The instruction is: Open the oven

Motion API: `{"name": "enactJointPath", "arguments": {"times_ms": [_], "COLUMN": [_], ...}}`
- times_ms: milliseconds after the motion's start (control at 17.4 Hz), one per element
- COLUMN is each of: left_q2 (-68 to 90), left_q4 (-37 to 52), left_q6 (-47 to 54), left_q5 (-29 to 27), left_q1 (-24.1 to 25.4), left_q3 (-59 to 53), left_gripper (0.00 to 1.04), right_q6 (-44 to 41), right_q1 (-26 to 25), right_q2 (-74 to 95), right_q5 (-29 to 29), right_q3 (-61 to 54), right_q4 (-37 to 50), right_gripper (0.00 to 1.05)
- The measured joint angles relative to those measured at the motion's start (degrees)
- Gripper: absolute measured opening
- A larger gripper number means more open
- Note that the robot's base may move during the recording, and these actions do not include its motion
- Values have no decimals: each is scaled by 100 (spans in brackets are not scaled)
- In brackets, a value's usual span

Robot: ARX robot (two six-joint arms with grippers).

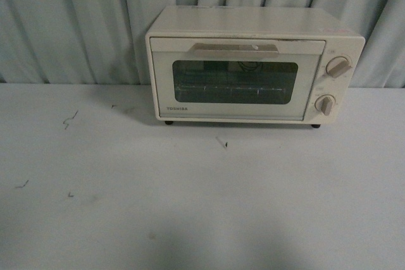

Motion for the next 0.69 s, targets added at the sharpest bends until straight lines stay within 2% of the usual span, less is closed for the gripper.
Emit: {"name": "enactJointPath", "arguments": {"times_ms": [689], "left_q2": [0], "left_q4": [-4], "left_q6": [0], "left_q5": [0], "left_q1": [0], "left_q3": [0], "left_gripper": [98], "right_q6": [0], "right_q1": [0], "right_q2": [0], "right_q5": [0], "right_q3": [0], "right_q4": [2], "right_gripper": [98]}}
